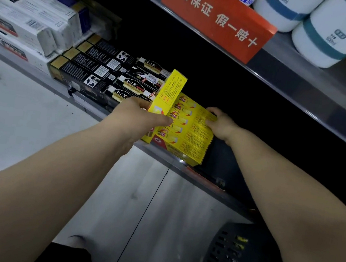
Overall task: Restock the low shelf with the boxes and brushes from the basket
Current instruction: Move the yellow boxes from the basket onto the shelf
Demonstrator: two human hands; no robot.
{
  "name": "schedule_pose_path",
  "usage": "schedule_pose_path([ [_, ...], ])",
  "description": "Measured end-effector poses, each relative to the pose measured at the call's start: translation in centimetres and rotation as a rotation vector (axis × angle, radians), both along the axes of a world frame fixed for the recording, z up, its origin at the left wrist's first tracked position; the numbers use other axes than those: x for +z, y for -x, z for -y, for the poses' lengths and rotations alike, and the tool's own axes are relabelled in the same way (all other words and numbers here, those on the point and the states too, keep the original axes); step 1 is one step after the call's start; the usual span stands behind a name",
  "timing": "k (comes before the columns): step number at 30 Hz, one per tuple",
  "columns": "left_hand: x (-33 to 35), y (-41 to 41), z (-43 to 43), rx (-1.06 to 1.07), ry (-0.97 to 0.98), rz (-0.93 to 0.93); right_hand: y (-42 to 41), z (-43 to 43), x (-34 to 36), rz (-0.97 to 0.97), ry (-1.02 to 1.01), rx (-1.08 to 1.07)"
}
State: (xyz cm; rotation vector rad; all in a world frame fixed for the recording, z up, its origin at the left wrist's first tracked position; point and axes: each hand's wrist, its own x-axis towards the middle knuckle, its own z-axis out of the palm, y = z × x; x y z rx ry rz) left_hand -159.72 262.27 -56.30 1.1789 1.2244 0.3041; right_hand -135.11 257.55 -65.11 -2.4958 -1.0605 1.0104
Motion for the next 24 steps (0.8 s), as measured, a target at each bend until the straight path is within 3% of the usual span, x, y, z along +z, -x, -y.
schedule_pose_path([
  [3,-0.2,0.1,-0.1,-0.061,-0.036,-0.034,0.4,0.1,2.6,0.087,0.074,0.127],
  [6,-0.3,0.3,-0.2,-0.09,-0.071,-0.075,3.1,0.3,6.7,0.048,-0.197,0.336],
  [8,-0.2,0.1,0.0,-0.127,-0.106,-0.063,5.2,0.7,8.9,0.122,-0.37,0.563],
  [12,0.2,-0.1,0.6,-0.18,-0.196,0.033,6.1,1.3,10.1,0.224,-0.439,0.733],
  [15,0.2,0.3,0.3,-0.143,-0.295,0.012,4.1,1.7,8.7,0.217,-0.313,0.617],
  [21,0.2,0.5,0.1,-0.217,-0.204,0.029,-1.9,1.0,4.7,0.228,-0.256,0.048],
  [24,0.1,0.2,0.2,-0.267,-0.18,0.002,-3.1,-0.5,2.7,0.268,-0.214,0.001],
])
